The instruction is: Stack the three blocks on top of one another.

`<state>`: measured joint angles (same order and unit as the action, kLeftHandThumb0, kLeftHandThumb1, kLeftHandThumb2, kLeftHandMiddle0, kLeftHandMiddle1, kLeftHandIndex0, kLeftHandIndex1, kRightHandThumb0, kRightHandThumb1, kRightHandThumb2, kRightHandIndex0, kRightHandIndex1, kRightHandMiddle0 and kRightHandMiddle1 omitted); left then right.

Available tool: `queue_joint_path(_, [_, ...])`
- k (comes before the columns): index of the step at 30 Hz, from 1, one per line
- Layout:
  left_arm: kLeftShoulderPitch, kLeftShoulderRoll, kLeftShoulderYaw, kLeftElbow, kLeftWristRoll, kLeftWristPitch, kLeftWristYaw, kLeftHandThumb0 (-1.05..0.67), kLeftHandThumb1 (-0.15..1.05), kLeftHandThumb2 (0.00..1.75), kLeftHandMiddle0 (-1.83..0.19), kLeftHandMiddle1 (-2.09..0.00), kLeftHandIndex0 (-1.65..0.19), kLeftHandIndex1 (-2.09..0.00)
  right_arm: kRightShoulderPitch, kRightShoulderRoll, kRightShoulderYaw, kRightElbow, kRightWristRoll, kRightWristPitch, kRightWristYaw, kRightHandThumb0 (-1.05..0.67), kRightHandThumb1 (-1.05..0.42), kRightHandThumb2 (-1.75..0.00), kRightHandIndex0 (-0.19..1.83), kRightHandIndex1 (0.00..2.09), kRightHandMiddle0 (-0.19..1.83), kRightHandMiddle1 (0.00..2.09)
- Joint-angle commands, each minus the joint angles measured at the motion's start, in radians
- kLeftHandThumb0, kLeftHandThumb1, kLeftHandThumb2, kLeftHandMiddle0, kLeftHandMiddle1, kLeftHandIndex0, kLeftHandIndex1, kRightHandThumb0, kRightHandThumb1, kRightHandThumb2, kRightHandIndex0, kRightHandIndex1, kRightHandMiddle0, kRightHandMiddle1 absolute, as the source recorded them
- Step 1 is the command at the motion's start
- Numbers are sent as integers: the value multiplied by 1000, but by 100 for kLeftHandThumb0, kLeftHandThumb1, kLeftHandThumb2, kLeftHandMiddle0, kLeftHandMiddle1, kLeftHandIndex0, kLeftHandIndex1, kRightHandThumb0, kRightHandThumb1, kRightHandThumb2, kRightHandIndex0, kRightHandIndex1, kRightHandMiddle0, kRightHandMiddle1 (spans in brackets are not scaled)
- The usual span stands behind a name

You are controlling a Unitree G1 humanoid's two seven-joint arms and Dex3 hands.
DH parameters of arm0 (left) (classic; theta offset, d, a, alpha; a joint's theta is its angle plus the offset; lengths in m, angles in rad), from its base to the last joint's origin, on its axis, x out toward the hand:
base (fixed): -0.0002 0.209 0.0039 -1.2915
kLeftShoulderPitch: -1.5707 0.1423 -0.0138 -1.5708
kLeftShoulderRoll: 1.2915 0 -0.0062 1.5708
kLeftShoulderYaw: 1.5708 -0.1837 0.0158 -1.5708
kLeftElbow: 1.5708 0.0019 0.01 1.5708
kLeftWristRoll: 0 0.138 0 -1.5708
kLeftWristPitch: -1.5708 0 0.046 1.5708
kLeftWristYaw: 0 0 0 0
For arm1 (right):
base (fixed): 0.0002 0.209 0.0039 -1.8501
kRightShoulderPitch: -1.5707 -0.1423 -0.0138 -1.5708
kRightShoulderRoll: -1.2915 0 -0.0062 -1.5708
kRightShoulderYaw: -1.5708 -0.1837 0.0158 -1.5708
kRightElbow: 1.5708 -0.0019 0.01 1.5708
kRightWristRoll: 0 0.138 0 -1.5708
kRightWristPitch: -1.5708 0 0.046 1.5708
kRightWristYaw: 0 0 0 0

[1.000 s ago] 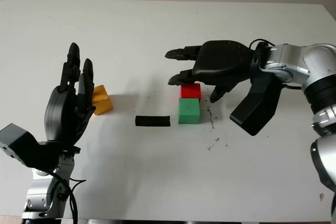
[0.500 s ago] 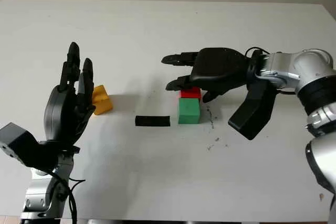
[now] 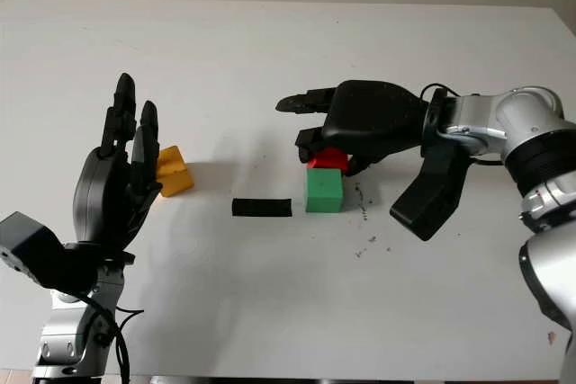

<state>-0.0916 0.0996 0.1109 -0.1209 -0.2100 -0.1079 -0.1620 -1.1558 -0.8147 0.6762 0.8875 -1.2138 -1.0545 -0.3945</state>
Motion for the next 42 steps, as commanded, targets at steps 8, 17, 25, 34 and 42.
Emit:
queue_joint_path(8, [12, -4, -2, -15, 2, -2, 1, -62, 105, 62, 19, -5, 19, -3, -56, -24, 5, -11, -18, 38, 21, -39, -90, -5, 27, 7, 49, 131])
queue_joint_path(17, [14, -9, -4, -10, 1, -9, 1, -61, 105, 63, 19, -5, 19, -4, -207, 4, -47, -33, 45, 69, 75, -38, -91, -6, 31, 6, 59, 123])
queue_joint_path(25, [11, -11, -12, -4, 5, -15, -4, -61, 105, 64, 19, -3, 19, -1, -279, 69, -103, -134, 205, 88, 349, -41, -90, -5, 31, 6, 56, 134])
queue_joint_path(34, [18, -23, -4, -21, 13, -16, 30, -63, 105, 63, 17, -5, 18, -3, -189, 171, -164, -288, 566, 225, 862, -34, -91, -5, 36, 7, 45, 135])
queue_joint_path(42, [17, -28, -1, -24, 14, -21, 43, -65, 105, 59, 16, -5, 18, -4, -116, 218, -149, -411, 617, 254, 1047, -38, -94, -6, 37, 6, 47, 135])
